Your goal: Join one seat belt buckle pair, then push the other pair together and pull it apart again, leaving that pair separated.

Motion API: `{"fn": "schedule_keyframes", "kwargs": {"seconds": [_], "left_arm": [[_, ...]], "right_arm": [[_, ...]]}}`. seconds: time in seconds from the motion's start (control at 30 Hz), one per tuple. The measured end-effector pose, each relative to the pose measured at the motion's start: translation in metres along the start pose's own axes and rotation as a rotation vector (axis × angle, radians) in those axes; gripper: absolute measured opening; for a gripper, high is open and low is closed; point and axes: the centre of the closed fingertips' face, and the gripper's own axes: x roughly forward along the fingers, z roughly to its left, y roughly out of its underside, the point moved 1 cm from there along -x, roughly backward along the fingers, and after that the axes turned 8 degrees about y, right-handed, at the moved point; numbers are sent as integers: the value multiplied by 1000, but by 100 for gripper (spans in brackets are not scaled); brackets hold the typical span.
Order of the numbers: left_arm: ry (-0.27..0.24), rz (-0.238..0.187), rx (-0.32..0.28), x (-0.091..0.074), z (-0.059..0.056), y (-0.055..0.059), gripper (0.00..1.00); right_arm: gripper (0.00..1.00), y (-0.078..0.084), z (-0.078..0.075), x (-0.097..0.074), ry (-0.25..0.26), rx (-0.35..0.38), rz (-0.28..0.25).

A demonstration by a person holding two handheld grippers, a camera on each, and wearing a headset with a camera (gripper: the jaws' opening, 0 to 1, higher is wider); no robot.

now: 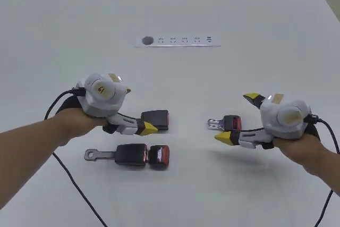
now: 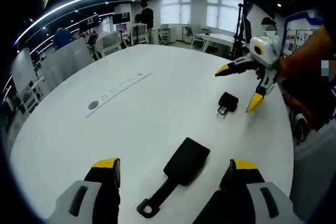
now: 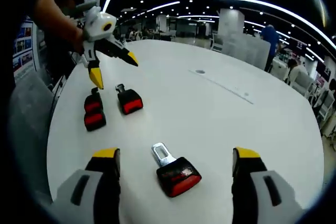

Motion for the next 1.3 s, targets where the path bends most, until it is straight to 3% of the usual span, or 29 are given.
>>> {"fn": "schedule_keyframes", "kwargs": {"seconds": [0.27,0.37,0.57,0.67,0.97,1.1,1.3], "left_arm": [[-57,-69,-32,-41,-15,6,96],[-60,-97,-65,-56,-25,15,96],[-80,-142,-105,-80,-34,38,100],[-98,-177,-119,-91,-43,42,100],[-119,-207,-156,-113,-67,64,100],[-129,-201,-160,-121,-74,74,100],[-150,-229,-160,-138,-82,77,100]], "right_arm": [[92,-10,25,-16,50,27,-48],[95,-11,30,-25,73,37,-54],[98,-12,48,-43,108,61,-86],[99,-9,56,-50,118,69,-91],[100,-3,76,-76,129,87,-108],[100,0,83,-83,127,86,-110],[100,1,90,-95,134,104,-122]]}}
